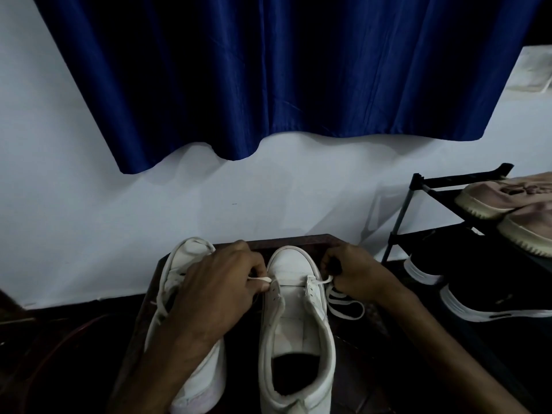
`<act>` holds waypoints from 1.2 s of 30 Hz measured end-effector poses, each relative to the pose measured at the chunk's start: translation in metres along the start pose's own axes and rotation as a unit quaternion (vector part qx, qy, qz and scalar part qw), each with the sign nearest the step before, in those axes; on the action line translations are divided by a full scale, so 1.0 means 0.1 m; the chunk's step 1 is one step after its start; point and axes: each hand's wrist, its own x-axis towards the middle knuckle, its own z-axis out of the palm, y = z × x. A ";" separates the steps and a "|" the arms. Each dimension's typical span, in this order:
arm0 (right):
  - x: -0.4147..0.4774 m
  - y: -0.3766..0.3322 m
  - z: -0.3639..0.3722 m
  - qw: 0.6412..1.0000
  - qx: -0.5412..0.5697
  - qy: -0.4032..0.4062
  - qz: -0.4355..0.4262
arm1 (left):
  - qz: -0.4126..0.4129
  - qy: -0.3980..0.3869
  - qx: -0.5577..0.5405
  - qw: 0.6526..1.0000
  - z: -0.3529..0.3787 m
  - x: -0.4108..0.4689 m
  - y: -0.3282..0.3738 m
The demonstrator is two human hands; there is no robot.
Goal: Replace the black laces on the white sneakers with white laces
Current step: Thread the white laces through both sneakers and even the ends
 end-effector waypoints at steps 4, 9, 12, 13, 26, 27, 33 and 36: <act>-0.04 0.09 -0.07 0.995 0.072 -0.068 -0.014 | -0.001 0.014 -0.001 1.000 -0.05 -0.01 -0.03; -0.08 0.08 -0.13 0.991 0.033 -0.126 -0.008 | -0.022 0.027 -0.029 0.999 -0.11 0.01 -0.13; -0.05 0.06 -0.04 0.996 0.076 -0.045 0.004 | -0.039 0.042 -0.044 0.997 -0.14 0.01 -0.18; -0.03 0.07 0.00 0.997 0.072 -0.004 0.010 | -0.043 0.048 -0.043 0.997 -0.14 0.01 -0.19; -0.02 0.20 -0.09 0.986 -0.048 0.156 -0.019 | -0.046 0.054 -0.040 0.997 -0.18 0.02 -0.23; 0.02 0.14 -0.09 0.990 -0.020 0.118 -0.069 | -0.045 0.056 -0.041 0.997 -0.18 0.02 -0.23; 0.07 0.03 0.01 0.994 -0.085 0.042 -0.050 | -0.048 0.053 -0.048 0.996 -0.18 0.00 -0.26; 0.01 0.05 -0.03 0.978 -0.152 0.136 0.047 | -0.048 0.053 -0.048 0.996 -0.19 0.00 -0.25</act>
